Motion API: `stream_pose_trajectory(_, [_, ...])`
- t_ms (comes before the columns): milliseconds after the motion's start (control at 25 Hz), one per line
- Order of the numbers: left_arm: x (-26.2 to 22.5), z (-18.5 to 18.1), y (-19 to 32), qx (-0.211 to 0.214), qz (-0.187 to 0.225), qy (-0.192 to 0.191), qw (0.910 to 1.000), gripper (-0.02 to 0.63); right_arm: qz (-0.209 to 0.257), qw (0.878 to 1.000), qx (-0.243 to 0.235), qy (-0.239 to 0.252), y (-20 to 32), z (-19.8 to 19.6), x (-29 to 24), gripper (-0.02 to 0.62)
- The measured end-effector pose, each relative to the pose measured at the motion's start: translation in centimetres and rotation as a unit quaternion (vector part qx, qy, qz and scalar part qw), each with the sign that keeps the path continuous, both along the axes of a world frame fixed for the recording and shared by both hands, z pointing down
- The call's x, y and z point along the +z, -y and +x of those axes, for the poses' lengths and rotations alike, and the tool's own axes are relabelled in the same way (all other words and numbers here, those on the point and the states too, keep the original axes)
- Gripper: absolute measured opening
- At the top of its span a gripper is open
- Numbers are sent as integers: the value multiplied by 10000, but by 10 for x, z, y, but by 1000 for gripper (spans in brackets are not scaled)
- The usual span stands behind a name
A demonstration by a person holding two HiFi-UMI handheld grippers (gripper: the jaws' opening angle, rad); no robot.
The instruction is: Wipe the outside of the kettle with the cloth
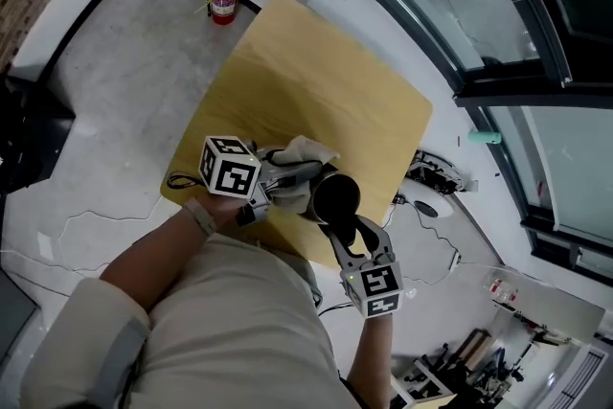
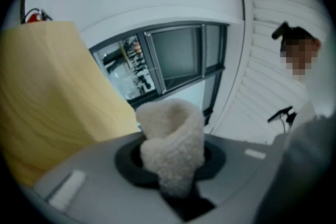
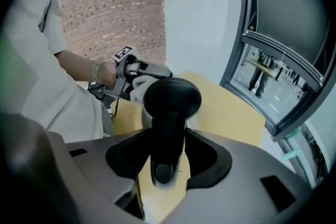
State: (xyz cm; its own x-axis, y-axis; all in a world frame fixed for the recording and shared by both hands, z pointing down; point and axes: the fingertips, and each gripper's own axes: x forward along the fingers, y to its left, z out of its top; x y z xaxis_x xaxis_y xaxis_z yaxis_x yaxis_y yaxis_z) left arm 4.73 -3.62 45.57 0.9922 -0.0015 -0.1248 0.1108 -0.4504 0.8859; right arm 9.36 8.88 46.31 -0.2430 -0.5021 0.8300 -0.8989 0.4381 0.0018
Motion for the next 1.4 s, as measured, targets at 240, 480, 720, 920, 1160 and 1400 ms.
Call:
stream_pose_trajectory(240, [12,6,10,284,-373,-858,9952,115,115,9999,98,67,2,7,2,198])
stream_pose_trajectory(480, [56,0,48,-423,-1289,-685,9884,100,147,9997,101,176,0,0,3,199])
stream_pose_trajectory(720, [118,19,39,-358,-1505,1142,9813,95,151,9997,138,128,2,2,3,199])
stream_pose_trajectory(920, [60,13,91,-1493,-2446,-516,9567,92,208,9995,188,150,1,2,3,199])
stream_pose_trajectory(1160, [28,35,86,-866,-2258,-451,9693,89,200,9995,207,135,0,1,4,199])
stream_pose_trajectory(1400, [73,42,72,-548,-1698,861,9802,89,162,9995,211,153,1,0,5,199])
